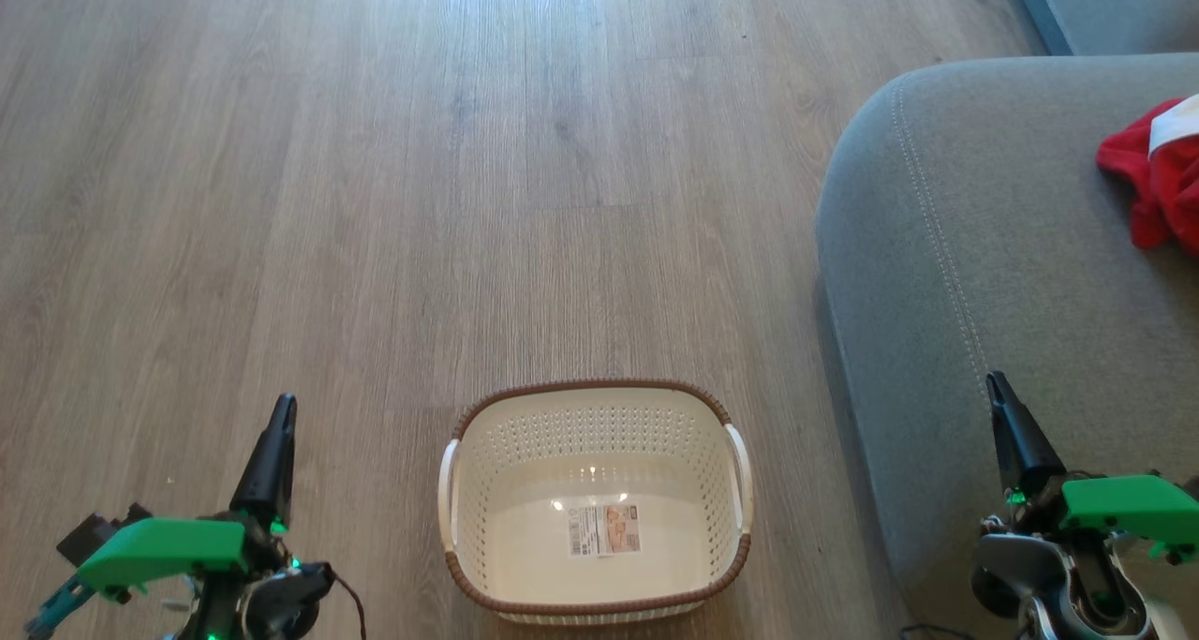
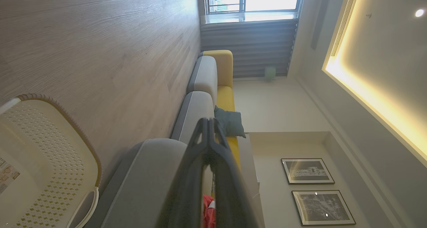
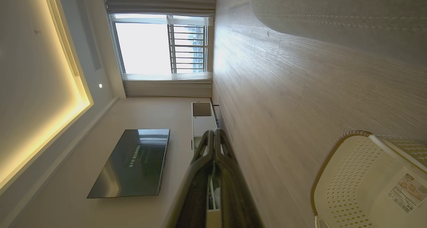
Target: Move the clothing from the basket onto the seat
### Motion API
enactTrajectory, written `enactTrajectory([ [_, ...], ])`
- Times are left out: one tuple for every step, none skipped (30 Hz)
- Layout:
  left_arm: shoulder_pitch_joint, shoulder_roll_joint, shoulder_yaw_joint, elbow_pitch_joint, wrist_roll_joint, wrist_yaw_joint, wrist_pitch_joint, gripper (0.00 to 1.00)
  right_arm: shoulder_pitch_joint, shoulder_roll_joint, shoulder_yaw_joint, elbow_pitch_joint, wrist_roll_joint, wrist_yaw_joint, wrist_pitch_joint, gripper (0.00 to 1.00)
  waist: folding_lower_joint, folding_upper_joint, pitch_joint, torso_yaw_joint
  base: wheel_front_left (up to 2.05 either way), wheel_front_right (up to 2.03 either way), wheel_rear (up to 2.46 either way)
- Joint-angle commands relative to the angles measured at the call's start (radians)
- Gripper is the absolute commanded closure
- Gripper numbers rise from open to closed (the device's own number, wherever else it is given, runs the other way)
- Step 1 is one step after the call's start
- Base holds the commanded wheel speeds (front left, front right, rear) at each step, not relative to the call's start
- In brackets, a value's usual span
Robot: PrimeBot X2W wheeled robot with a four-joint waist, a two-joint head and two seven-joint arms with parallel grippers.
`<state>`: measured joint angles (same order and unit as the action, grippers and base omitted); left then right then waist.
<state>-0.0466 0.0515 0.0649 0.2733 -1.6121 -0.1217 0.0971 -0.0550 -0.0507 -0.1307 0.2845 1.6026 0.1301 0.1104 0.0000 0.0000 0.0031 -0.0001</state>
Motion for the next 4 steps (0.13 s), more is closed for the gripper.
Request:
enactTrajectory([
  [-0.06, 0.008, 0.036, -0.028, -0.007, -0.009, 0.006, 1.0, -0.053, 0.0, 0.016, -0.04, 0.005, 0.001, 0.004, 1.0, 0.0, 0.0, 0.0, 0.0, 0.0, 0.0, 0.0],
  [-0.06, 0.008, 0.037, -0.028, -0.007, -0.009, 0.006, 1.0, -0.053, 0.0, 0.016, -0.04, 0.005, 0.001, 0.004, 1.0, 0.0, 0.0, 0.0, 0.0, 0.0, 0.0, 0.0],
  [-0.06, 0.008, 0.037, -0.028, -0.006, -0.009, 0.006, 1.0, -0.053, 0.0, 0.016, -0.04, 0.005, 0.001, 0.004, 1.0, 0.0, 0.0, 0.0, 0.0, 0.0, 0.0, 0.0],
  [-0.06, 0.008, 0.037, -0.028, -0.006, -0.009, 0.006, 1.0, -0.053, 0.0, 0.016, -0.04, 0.005, 0.001, 0.004, 1.0, 0.0, 0.0, 0.0, 0.0, 0.0, 0.0, 0.0],
])
